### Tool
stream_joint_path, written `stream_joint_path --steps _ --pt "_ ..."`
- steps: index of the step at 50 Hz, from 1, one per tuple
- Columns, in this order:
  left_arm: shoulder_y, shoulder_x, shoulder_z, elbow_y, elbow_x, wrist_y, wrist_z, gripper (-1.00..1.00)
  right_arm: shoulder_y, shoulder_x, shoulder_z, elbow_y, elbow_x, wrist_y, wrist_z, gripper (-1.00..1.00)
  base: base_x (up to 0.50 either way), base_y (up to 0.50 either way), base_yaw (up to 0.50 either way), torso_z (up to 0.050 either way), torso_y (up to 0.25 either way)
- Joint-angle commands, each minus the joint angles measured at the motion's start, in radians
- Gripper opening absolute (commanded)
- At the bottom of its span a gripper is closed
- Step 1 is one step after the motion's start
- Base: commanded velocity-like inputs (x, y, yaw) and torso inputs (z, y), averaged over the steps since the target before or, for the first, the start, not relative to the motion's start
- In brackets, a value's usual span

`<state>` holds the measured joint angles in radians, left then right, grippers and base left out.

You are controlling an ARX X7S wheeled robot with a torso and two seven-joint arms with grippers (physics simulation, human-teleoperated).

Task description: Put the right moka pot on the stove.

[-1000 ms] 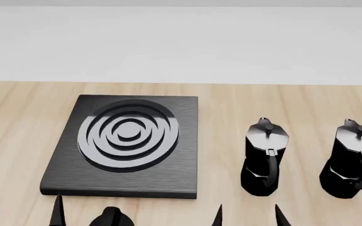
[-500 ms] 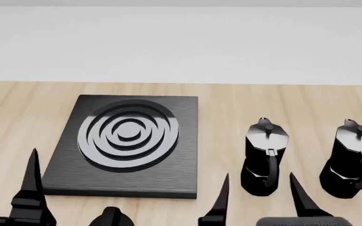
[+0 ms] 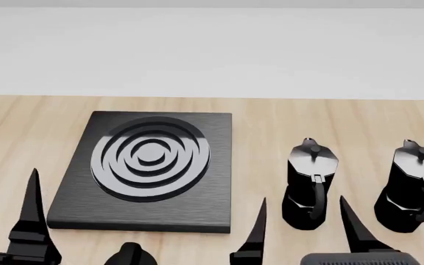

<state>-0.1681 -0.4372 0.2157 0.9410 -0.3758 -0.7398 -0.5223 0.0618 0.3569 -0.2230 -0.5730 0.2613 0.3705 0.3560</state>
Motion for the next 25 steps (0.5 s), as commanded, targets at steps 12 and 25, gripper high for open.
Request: stream_joint_path --steps 12,25 --pt "0.020 -0.022 0.058 -0.038 0.075 0.069 -0.025 1.00 -0.004 0.010 -0.025 -0.005 -0.017 -0.009 0.004 1.00 0.00 0.00 0.00 0.000 -0.083" --pt "0.022 -0.023 0.057 -0.042 0.067 0.075 -0.025 1.00 -0.004 0.014 -0.025 -0.011 -0.018 -0.007 0.009 1.00 0.00 0.00 0.00 0.000 -0.118"
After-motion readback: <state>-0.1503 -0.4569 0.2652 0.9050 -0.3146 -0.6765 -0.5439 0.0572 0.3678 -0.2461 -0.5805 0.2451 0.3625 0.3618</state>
